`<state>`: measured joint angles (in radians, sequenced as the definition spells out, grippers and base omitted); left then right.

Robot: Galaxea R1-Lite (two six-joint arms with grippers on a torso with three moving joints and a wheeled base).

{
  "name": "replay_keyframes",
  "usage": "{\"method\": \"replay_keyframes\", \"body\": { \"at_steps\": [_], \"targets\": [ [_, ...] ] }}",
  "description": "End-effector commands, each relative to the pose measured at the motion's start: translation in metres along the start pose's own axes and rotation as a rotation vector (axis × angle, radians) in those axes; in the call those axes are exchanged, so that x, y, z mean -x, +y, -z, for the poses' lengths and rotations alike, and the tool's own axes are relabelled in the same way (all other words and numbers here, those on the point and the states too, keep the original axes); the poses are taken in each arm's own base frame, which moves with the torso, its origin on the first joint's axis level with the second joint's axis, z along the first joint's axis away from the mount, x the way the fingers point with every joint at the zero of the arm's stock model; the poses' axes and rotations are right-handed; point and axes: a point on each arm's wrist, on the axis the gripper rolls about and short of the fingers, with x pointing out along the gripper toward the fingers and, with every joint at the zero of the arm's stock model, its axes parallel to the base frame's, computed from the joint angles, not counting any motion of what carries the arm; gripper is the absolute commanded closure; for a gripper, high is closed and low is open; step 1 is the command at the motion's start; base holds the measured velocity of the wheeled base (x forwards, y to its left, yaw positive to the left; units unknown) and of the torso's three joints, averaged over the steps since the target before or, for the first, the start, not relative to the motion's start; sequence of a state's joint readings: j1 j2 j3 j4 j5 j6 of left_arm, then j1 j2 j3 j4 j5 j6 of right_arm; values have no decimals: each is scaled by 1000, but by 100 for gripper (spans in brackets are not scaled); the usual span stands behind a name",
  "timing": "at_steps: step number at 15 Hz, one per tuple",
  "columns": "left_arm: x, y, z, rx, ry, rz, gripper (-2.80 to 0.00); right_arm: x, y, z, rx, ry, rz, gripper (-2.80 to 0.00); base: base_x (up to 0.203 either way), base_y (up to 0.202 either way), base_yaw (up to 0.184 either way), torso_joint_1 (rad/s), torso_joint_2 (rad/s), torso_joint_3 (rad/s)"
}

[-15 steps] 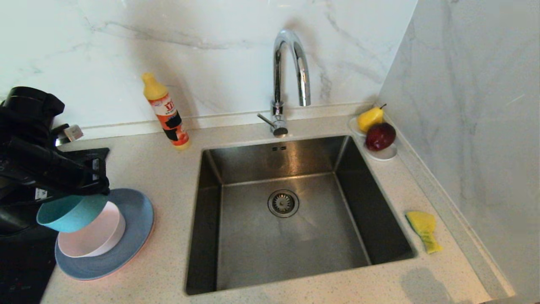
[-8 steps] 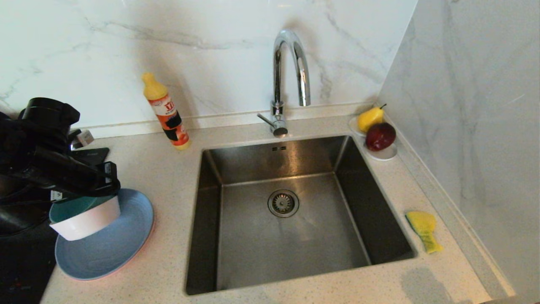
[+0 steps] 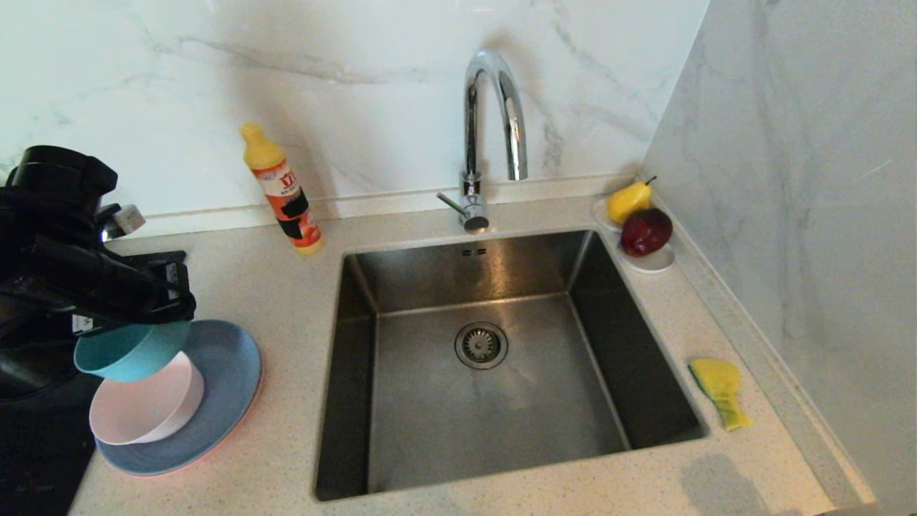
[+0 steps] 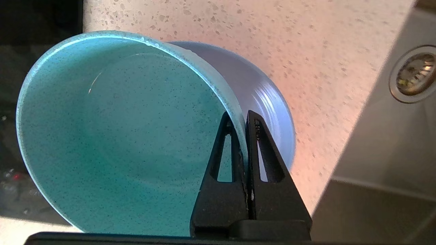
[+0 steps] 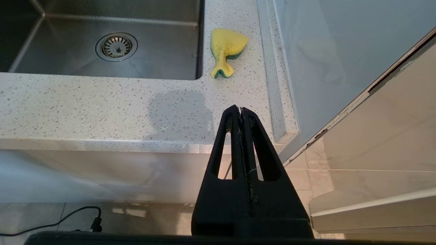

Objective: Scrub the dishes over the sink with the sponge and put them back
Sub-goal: Place the bowl on the bowl

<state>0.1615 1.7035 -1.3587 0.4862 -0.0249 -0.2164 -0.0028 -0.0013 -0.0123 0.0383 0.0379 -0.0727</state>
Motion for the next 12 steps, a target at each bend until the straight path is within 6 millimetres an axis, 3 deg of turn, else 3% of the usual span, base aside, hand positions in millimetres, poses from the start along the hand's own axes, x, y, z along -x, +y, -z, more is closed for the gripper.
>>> {"method": "replay_keyframes", "body": {
  "at_steps": [1,12],
  "targets": [
    [16,-1,3,-3,-6,3,0,0,0,0,1,1,0,0,0,0,0,0,0,0],
    [4,8,37,-19,118,-29,0,0,0,0,1,1,0,0,0,0,0,0,0,0]
  ]
}}
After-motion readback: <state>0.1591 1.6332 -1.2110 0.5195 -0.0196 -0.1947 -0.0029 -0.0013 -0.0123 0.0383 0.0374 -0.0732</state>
